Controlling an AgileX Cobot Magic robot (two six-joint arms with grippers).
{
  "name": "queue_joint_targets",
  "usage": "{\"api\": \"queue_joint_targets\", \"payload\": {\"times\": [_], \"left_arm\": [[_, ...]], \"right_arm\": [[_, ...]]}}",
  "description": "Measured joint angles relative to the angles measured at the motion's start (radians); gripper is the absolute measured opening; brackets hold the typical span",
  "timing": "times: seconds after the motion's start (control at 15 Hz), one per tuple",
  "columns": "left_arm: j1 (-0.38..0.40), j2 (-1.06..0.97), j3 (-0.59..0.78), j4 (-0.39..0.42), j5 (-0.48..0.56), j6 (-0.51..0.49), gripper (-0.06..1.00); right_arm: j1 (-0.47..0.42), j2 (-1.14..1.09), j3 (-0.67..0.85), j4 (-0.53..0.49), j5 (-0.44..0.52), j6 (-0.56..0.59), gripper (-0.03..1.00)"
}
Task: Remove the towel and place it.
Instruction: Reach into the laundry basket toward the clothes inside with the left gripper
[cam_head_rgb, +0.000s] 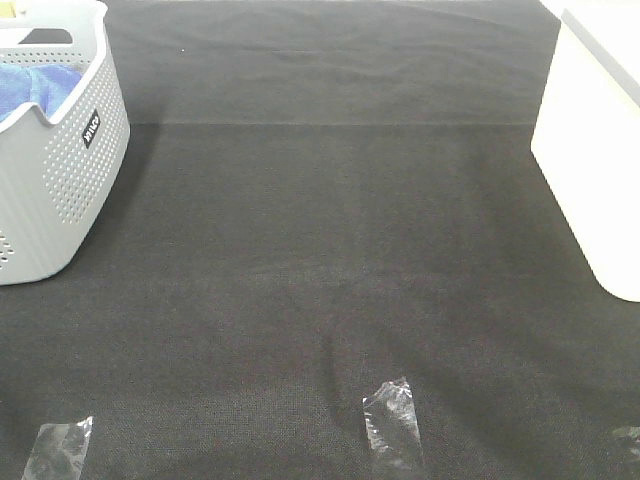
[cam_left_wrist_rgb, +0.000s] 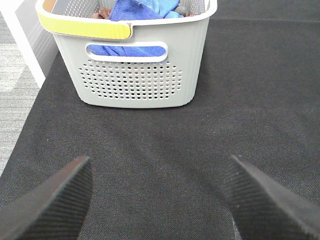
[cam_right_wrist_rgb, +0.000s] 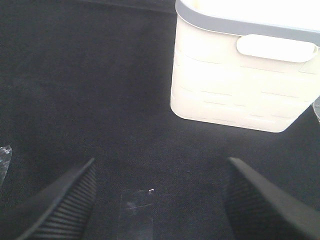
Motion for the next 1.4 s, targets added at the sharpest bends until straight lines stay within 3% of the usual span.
{"api": "queue_joint_targets", "payload": {"times": [1.4], "left_arm": [[0.000,0.000,0.000,0.000,0.000,0.000,0.71]], "right_arm": [[0.000,0.000,0.000,0.000,0.000,0.000,0.71]]}}
